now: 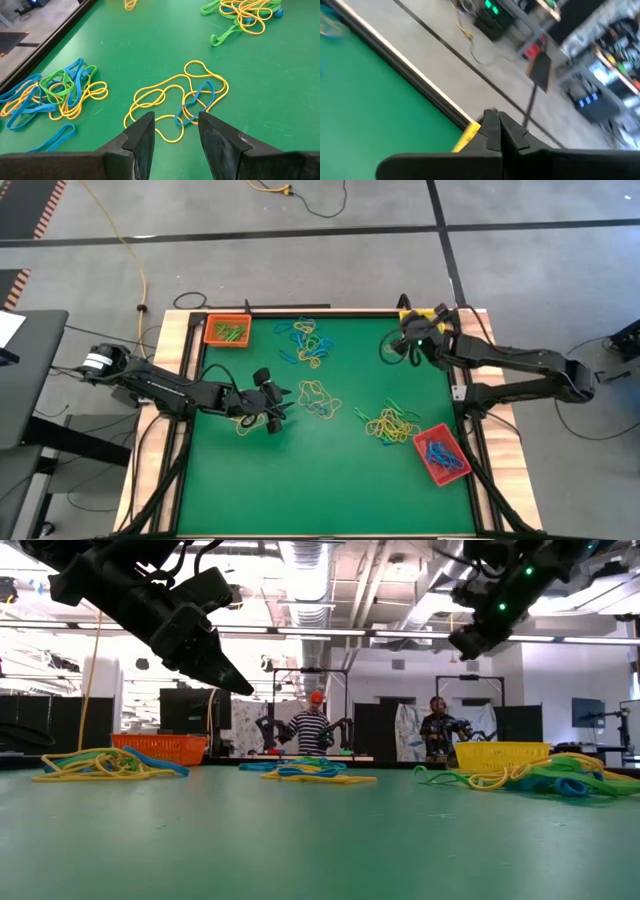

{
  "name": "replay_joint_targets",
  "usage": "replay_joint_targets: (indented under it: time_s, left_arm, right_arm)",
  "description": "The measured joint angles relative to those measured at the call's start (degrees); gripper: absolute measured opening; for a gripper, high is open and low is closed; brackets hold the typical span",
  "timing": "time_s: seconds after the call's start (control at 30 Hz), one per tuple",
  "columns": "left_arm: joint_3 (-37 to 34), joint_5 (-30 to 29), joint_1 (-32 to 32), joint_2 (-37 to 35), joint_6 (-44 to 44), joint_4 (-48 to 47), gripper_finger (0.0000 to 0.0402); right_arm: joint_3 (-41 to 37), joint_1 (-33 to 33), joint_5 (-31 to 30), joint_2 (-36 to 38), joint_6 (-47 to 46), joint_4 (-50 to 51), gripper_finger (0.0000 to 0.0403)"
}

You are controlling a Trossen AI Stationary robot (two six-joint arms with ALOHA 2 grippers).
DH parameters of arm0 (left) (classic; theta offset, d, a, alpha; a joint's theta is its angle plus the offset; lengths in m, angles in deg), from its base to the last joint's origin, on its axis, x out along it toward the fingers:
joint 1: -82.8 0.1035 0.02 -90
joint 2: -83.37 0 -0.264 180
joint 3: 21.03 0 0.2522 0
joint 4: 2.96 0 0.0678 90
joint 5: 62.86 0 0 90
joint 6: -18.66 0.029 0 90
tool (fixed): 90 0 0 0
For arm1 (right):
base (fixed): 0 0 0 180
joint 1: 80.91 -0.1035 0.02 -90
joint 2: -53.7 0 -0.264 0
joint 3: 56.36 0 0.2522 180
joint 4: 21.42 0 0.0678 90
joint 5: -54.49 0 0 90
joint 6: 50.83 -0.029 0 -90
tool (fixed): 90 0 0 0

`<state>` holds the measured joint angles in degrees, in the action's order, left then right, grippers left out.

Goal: Sort rubber bands into baskets
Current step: Put the yellow rubber band into the yellow bin

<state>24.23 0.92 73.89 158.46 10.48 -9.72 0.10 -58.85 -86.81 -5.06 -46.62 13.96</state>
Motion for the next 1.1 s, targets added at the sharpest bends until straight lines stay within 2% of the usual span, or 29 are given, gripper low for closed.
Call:
replay_joint_targets:
  time_s: [0.13, 0.2, 0.27, 0.37, 0.47, 0.67, 0.83, 0.97, 1.1]
  left_arm:
    - [0.0, 0.0, 0.0, 0.0, 0.0, 0.0, 0.0142]
    - [0.0, 0.0, 0.0, 0.0, 0.0, 0.0, 0.0142]
    - [0.0, 0.0, 0.0, 0.0, 0.0, 0.0, 0.0141]
    - [0.0, 0.0, 0.0, 0.0, 0.0, 0.0, 0.0142]
    - [0.0, 0.0, 0.0, 0.0, 0.0, 0.0, 0.0142]
    - [0.0, 0.1, 0.0, 0.0, 0.0, 0.0, 0.0142]
    - [0.0, 0.1, 0.0, 0.0, 0.0, 0.1, 0.0142]
    - [0.0, 0.1, 0.0, 0.0, -0.2, 0.2, 0.0142]
    - [0.0, 0.3, -0.1, 0.0, -0.5, 0.1, 0.0142]
  right_arm:
    - [0.0, 4.7, 0.3, 0.0, -1.2, 2.7, 0.001]
    - [0.0, 6.6, 2.8, -0.2, -1.3, 3.1, 0.001]
    - [0.0, 8.1, 11.2, -0.5, -1.9, 3.3, 0.0012]
    - [0.0, 9.8, 27.0, -0.8, -2.6, 3.2, 0.0024]
    - [0.0, 9.8, 36.5, -2.1, -3.5, 4.3, 0.0044]
    - [0.0, 10.4, 38.7, -7.2, -5.7, 9.3, 0.0089]
    - [0.0, 10.0, 43.5, -14.1, -5.8, 7.5, 0.0152]
    - [0.0, 9.5, 43.4, -19.5, -5.9, 4.2, 0.0195]
    - [0.0, 10.8, 42.3, -24.3, -6.2, 1.9, 0.021]
